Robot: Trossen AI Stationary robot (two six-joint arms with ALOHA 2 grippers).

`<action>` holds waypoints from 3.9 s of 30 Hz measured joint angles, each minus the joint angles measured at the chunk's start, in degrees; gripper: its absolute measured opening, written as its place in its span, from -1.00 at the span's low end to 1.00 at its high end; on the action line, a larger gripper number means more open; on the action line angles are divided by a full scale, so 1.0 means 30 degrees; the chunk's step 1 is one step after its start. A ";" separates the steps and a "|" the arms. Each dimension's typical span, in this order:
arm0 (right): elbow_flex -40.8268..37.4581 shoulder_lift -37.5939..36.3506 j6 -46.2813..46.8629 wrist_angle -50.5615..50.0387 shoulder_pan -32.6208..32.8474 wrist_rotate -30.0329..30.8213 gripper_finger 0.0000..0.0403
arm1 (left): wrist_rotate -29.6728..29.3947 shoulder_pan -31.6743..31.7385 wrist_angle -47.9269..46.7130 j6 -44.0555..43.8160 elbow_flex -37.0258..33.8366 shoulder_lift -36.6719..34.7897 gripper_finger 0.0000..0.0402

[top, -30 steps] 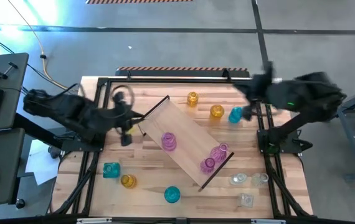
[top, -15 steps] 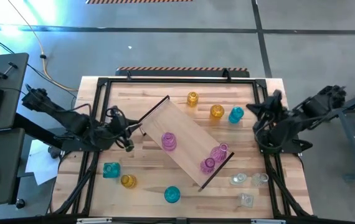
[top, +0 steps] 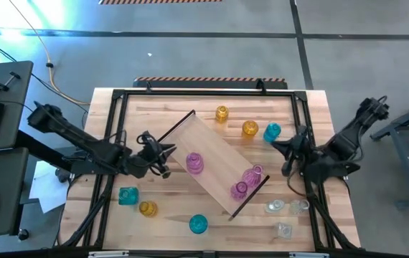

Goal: Sort vases onto shelf
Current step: Put the pink flower vase on the shelf aligned with the other pink flower vases

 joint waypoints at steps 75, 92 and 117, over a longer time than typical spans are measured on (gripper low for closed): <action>-0.0055 -0.1092 0.7214 -0.8954 0.3166 0.7791 -1.00 | -0.1678 0.0145 1.4076 0.0850 -0.0139 0.8569 -0.78; -0.0055 -0.1092 0.7221 -0.8947 0.3166 0.7748 -1.00 | 0.2516 0.0357 1.4065 0.2764 0.1676 0.8569 -0.78; -0.0055 -0.1094 0.7228 -0.8939 0.3162 0.7691 -1.00 | 0.1572 0.0435 1.5291 0.3262 0.3709 1.1737 -0.78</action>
